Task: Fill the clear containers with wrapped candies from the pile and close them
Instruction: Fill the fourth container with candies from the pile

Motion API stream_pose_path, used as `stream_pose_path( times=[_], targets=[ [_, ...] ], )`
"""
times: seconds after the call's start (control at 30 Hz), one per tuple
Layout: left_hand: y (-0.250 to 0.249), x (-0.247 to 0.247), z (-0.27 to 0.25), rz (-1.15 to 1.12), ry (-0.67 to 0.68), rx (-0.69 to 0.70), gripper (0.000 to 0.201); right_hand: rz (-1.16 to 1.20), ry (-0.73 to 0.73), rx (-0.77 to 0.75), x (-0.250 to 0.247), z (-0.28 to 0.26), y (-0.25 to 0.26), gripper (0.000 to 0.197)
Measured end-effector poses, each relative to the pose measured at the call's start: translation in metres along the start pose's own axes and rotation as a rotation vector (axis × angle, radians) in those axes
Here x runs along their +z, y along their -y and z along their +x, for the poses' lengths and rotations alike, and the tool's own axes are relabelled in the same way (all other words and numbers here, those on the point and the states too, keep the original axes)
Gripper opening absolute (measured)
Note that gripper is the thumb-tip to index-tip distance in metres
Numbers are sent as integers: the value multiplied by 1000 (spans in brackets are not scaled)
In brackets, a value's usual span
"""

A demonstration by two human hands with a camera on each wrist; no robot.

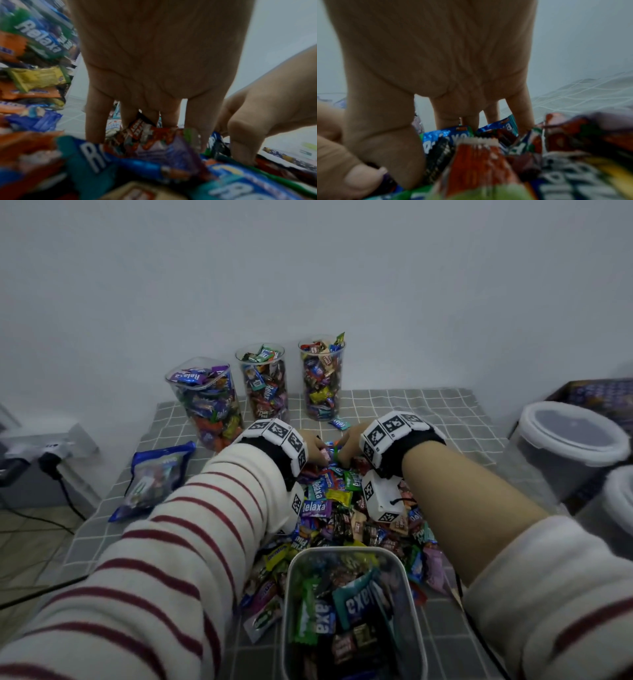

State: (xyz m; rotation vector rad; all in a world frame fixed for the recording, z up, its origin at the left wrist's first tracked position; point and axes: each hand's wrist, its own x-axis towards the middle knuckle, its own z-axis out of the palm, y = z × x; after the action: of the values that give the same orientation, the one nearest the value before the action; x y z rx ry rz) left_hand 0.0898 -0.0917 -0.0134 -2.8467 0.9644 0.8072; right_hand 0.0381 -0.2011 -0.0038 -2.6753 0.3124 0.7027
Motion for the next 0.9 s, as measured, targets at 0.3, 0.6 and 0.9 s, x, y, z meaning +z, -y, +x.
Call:
stream_pose_path(
  times=[0.3,0.6,0.9],
  targets=[
    [6,2,-40,-72,64,6,42,-142,65,140,8,-35,16,38],
    [13,-10,-94,7,28,79,45,-131,-38,55,3,-76,1,44],
    [9,23,-118,36,-73,8,80,-162,-83,3,22,-103,-9,66]
  ],
)
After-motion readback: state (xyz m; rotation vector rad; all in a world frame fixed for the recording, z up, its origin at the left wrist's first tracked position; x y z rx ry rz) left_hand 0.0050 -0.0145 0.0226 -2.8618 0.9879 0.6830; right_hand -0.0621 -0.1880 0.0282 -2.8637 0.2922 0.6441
